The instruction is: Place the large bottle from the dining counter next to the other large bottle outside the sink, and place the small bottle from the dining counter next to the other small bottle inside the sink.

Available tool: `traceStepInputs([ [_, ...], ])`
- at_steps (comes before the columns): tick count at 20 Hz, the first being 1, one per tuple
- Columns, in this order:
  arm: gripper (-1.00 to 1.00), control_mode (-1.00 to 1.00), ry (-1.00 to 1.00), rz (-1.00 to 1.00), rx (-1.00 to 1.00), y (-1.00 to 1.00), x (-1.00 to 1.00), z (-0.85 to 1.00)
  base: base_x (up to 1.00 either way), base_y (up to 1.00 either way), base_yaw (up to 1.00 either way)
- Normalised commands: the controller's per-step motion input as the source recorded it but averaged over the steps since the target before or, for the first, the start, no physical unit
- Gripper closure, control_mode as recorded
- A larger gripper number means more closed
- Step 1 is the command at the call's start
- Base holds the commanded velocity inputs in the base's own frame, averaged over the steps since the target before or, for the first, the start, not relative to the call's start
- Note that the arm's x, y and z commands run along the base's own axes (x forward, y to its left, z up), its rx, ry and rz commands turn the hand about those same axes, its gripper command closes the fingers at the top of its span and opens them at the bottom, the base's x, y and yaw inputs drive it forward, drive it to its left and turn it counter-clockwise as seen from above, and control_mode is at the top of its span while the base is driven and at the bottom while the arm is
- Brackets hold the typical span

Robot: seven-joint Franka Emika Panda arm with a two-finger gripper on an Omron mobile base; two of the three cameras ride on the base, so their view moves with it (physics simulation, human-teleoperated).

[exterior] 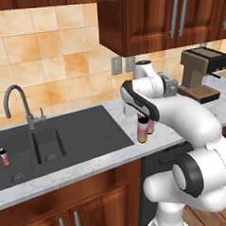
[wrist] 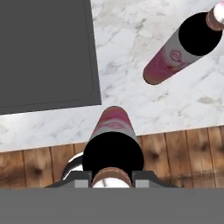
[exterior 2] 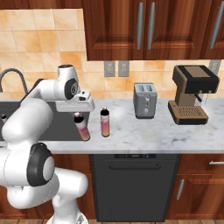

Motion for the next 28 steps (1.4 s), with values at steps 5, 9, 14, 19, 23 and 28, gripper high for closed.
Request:
traceStepInputs([
  [5,1.0,-1.0,-0.01,0.0,0.0,0.0,0.37,0.0,0.0,0.0,0.0],
  [9,1.0,-1.0,0.0,0.0,0.0,-0.01,0.44,-0.03,0.0,0.0,0.0],
  [14,1.0,-1.0,0.0,0.0,0.0,-0.07,0.18,-0.29,0.0,0.0,0.0],
  [19,1.0,-1.0,0.0,0.0,0.01,-0.06,0.03,-0.42,0.0,0.0,0.0],
  [23,1.0,-1.0,0.0,0.0,0.0,-0.06,0.0,-0.25,0.0,0.0,0.0],
  [28,1.0,-1.0,0.0,0.0,0.0,-0.07,0.02,-0.19,0.0,0.0,0.0],
])
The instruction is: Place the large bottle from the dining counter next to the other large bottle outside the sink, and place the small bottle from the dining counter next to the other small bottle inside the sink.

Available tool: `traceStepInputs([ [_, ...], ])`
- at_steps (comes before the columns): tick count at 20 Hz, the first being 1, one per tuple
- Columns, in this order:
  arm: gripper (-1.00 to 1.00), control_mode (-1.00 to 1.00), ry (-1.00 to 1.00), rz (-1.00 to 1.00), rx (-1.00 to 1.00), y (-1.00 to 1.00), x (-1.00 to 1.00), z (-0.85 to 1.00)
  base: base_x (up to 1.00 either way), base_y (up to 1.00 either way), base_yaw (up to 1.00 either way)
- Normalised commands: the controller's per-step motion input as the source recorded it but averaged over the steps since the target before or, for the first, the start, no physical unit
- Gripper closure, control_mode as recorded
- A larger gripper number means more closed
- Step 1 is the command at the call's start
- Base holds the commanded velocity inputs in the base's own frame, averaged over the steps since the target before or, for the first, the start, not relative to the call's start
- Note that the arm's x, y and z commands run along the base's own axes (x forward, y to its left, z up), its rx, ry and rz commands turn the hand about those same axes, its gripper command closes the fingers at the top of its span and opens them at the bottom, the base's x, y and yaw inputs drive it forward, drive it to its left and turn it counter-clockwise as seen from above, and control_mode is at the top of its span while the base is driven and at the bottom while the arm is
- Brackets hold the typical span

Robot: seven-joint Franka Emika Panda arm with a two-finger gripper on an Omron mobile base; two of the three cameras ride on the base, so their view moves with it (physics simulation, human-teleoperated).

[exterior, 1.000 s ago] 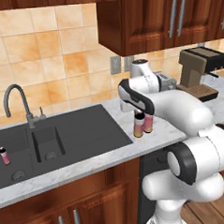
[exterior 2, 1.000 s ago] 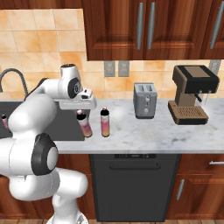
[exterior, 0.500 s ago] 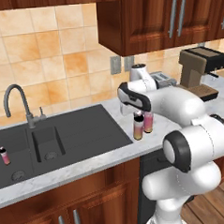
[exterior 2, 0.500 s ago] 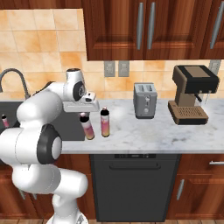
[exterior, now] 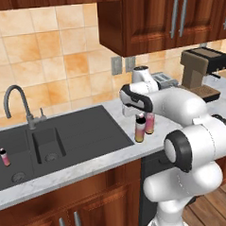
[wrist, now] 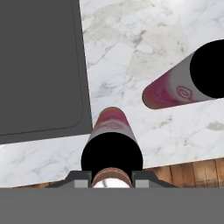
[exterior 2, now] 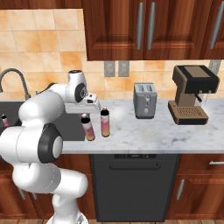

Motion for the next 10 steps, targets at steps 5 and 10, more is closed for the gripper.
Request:
traceStepInputs([
  [5,1.0,-1.0,0.01,0.0,0.0,-0.03,0.09,-0.1,0.0,0.0,0.0],
  [10,1.0,-1.0,0.0,0.0,0.0,0.0,0.01,-0.01,0.0,0.0,0.0],
])
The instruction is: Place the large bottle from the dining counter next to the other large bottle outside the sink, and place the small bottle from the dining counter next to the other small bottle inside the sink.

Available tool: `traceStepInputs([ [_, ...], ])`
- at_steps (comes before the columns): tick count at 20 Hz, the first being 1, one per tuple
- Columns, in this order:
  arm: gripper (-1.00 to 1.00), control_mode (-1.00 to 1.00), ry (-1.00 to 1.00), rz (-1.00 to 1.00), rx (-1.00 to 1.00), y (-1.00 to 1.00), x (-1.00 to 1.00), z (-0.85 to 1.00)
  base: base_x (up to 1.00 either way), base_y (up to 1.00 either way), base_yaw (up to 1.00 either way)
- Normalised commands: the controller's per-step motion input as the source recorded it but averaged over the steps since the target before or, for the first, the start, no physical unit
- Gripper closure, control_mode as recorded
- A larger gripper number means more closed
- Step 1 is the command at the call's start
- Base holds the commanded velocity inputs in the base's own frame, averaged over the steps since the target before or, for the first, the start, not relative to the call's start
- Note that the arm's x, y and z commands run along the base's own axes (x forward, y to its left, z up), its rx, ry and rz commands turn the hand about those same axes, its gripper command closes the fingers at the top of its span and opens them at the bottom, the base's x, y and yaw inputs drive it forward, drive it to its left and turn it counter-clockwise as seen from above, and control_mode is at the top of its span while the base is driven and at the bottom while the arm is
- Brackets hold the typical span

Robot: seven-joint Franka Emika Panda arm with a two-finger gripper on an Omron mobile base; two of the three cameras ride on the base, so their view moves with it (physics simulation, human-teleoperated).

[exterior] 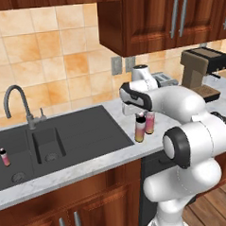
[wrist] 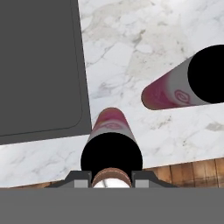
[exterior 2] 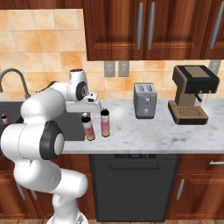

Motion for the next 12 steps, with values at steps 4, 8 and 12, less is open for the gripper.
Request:
traceStepInputs([
  [4,1.0,-1.0,0.0,0.0,0.0,0.0,0.0,0.0,0.0,0.0,0.0],
  [8,1.0,-1.0,0.0,0.0,0.0,0.0,0.0,0.0,0.0,0.0,0.0],
  [12,1.0,-1.0,0.0,0.0,0.0,0.0,0.0,0.0,0.0,0.0,0.0],
])
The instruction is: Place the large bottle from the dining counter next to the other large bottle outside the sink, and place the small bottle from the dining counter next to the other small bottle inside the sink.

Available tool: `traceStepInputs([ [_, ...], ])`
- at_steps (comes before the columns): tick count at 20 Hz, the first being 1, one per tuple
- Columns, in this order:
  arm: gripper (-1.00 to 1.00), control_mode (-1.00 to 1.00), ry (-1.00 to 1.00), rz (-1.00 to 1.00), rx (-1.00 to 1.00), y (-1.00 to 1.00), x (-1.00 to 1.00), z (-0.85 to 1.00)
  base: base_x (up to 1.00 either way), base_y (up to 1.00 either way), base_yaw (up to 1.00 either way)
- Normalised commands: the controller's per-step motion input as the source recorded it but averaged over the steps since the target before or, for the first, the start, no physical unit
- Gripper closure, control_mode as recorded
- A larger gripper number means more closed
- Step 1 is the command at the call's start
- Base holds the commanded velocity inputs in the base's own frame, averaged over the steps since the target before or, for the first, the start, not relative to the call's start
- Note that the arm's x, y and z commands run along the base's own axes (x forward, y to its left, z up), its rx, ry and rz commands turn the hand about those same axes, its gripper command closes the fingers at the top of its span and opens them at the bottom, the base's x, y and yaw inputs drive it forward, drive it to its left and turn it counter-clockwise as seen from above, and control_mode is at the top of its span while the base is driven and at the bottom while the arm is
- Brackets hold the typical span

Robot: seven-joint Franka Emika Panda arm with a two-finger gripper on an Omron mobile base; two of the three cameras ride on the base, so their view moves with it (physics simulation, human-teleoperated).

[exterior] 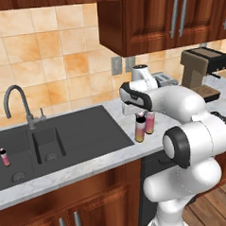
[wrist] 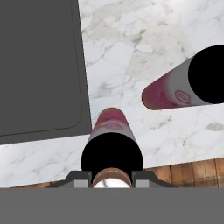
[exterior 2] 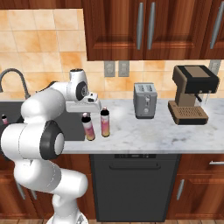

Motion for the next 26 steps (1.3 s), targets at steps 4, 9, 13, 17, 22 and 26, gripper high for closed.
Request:
traceStepInputs([
  [4,1.0,-1.0,0.0,0.0,0.0,0.0,0.0,0.0,0.0,0.0,0.0],
  [9,1.0,-1.0,0.0,0.0,0.0,0.0,0.0,0.0,0.0,0.0,0.0],
  [13,-1.0,-1.0,0.0,0.0,0.0,0.0,0.0,0.0,0.0,0.0,0.0],
  [17,-1.0,-1.0,0.0,0.0,0.0,0.0,0.0,-0.02,0.0,0.0,0.0],
  [22,-1.0,-1.0,0.0,0.0,0.0,0.0,0.0,-0.01,0.0,0.0,0.0],
  [26,-1.0,-1.0,-0.01,0.0,0.0,0.0,0.0,0.0,0.0,0.0,0.0],
])
